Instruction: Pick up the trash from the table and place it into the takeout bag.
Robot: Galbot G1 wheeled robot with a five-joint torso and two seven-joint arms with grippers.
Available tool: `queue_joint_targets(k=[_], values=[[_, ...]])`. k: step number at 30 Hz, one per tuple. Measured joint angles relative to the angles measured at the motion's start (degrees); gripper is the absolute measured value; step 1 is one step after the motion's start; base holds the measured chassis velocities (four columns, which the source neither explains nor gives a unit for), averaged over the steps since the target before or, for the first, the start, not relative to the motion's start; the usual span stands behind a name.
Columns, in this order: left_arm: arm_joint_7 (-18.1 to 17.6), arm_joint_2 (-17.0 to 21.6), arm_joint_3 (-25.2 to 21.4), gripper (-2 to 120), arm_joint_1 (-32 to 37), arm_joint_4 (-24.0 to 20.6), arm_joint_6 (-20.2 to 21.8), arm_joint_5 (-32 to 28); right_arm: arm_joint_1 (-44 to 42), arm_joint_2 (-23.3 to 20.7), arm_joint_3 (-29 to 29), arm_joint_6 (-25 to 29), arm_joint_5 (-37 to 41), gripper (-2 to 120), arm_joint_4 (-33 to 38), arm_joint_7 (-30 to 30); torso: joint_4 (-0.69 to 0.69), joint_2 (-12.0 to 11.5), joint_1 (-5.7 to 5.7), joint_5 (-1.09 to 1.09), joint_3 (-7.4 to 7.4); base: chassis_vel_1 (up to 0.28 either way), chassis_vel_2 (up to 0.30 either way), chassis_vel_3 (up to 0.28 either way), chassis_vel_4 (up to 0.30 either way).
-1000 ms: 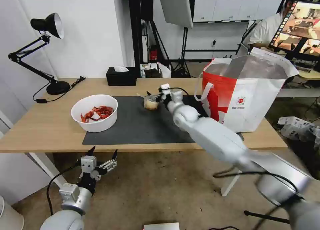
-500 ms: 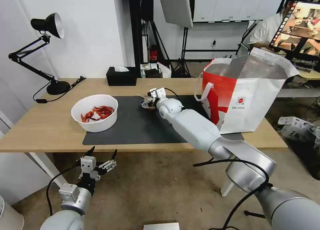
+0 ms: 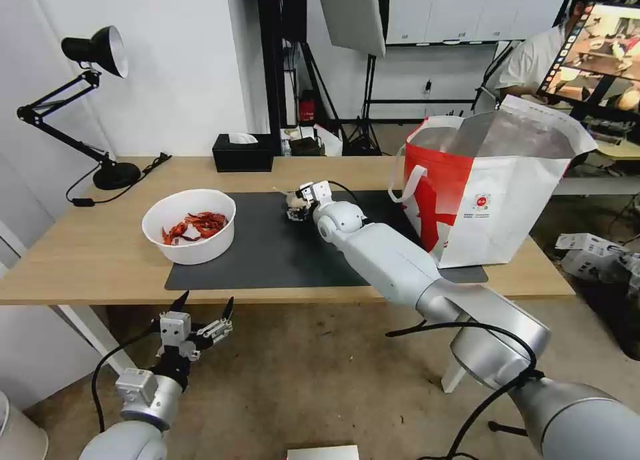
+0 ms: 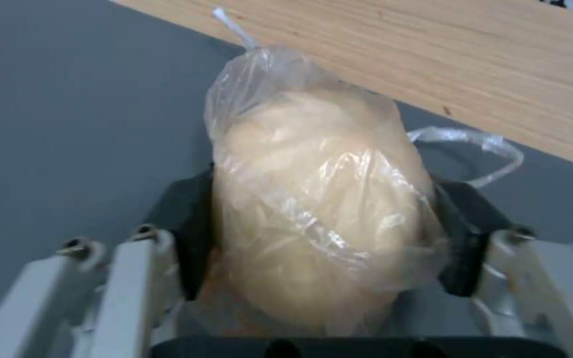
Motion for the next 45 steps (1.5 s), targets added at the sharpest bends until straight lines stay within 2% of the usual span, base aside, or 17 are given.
queue_joint_targets(k=[1, 3, 8, 14, 16, 18, 22, 24, 25, 28, 33, 35, 37, 38, 41, 42, 45], values=[[0.0, 0.0, 0.0, 100, 0.0, 0.0, 0.0, 0.0, 0.0, 0.0, 0.0, 0.0, 0.0, 65, 0.0, 0.0, 0.0, 0.0, 0.0, 0.0, 0.0, 0.0, 0.0, 0.0, 0.0], [-0.02, -0.02, 0.01, 100, -0.16, -0.06, -0.01, 0.01, -0.56, -0.98, -0.02, -0.39, 1.18, 50, 1.64, 1.18, -0.01, 0.0, 0.0, 0.0, 0.0, 0.0, 0.0, 0.0, 0.0], [-0.05, 0.02, 0.15, 100, -0.23, -0.11, -0.01, 0.02, -1.8, -2.44, 0.42, 0.7, 1.7, 37, 5.09, 2.23, 0.0, 0.0, 0.0, 0.0, 0.0, 0.0, 0.0, 0.0, 0.0], [-0.12, 0.15, -0.04, 100, 0.01, -0.87, -0.01, -0.03, -6.81, -9.47, 3.25, 8.34, -7.64, 14, 21.04, 7.66, 0.01, 0.0, 0.0, 0.02, 0.0, 0.0, 0.0, 0.0, 0.0], [-0.16, 0.17, -0.08, 100, 0.13, -0.94, -0.01, -0.06, -7.61, -10.76, 3.8, 9.45, -9.46, 12, 23.65, 8.74, -0.02, 0.0, 0.0, 0.02, 0.0, 0.0, 0.0, 0.0, 0.0], [-0.16, 0.21, -0.11, 100, 0.34, -1.13, -0.01, -0.09, -9.76, -14.39, 5.86, 12.55, -14.73, 8, 30.92, 11.46, -0.02, 0.0, 0.0, 0.02, 0.0, 0.0, 0.0, 0.0, 0.0], [-0.19, 0.2, -0.01, 100, 0.41, -1.19, -0.02, -0.09, -11.38, -17.2, 7.67, 14.53, -18.11, 7, 36.37, 14.14, -0.01, 0.0, -0.01, 0.02, 0.0, 0.0, 0.0, 0.0, 0.0], [-0.24, 0.07, 0.63, 100, 0.36, -1.15, -0.02, 0.06, -12.91, -22.14, 11.77, 15.69, -21.83, 7, 44.34, 18.16, 0.0, 0.0, -0.01, 0.02, 0.0, 0.0, 0.0, 0.0, 0.0], [-0.24, 0.07, 0.63, 100, 0.36, -1.15, -0.02, 0.06, -12.91, -22.14, 11.77, 15.69, -21.83, 7, 44.34, 18.16, 0.0, 0.0, -0.01, 0.02, 0.0, 0.0, 0.0, 0.0, 0.0], [-0.25, -0.15, 1.29, 100, 0.31, -1.1, -0.02, 0.14, -12.83, -25.77, 14.46, 13.0, -21.06, 7, 47.99, 21.63, -0.01, 0.0, -0.01, 0.02, 0.0, 0.0, 0.0, 0.0, 0.0], [-0.29, -0.27, 2.32, 100, 0.11, -0.99, 0.0, 0.36, -10.53, -32.37, 17.85, 4.44, -7.0, 7, 49.18, 29.06, -0.01, 0.0, 0.0, 0.02, 0.0, 0.0, 0.0, 0.0, 0.0], [-0.29, -0.27, 2.47, 100, 0.08, -0.99, 0.0, 0.38, -10.06, -33.77, 18.72, 1.71, -3.22, 7, 48.9, 30.08, -0.01, 0.0, 0.0, 0.02, 0.0, 0.0, 0.0, 0.0, 0.0], [-0.29, -0.19, 2.7, 100, 0.06, -1.0, 0.01, 0.4, -9.22, -36.46, 19.45, -4.42, 4.48, 7, 48.6, 32.13, -0.01, 0.0, -0.01, 0.02, 0.0, 0.0, 0.0, 0.0, 0.0], [-0.29, -0.19, 2.7, 100, 0.06, -1.0, 0.01, 0.4, -9.22, -36.46, 19.45, -4.42, 4.48, 7, 48.6, 32.13, -0.01, 0.0, -0.01, 0.02, 0.0, 0.0, 0.0, 0.0, 0.0], [-0.28, 0.18, 2.93, 100, -0.07, -1.07, 0.04, 0.4, -7.67, -38.89, 19.59, -11.27, 14.24, 18, 48.7, 32.7, -0.02, 0.0, 0.0, 0.03, 0.0, 0.0, 0.0, 0.0, 0.0], [-0.28, 0.18, 2.93, 100, -0.07, -1.07, 0.04, 0.4, -7.67, -38.89, 19.59, -11.27, 14.24, 18, 48.7, 32.7, -0.02, 0.0, 0.0, 0.03, 0.0, 0.0, 0.0, 0.0, 0.0], [-0.28, 0.36, 3.17, 100, -0.16, -1.41, 0.04, 0.39, -6.21, -40.03, 19.32, -15.34, 16.55, 34, 49.15, 31.06, 0.0, 0.0, 0.0, 0.0, 0.0, 0.0, 0.0, 0.0, 0.0]])
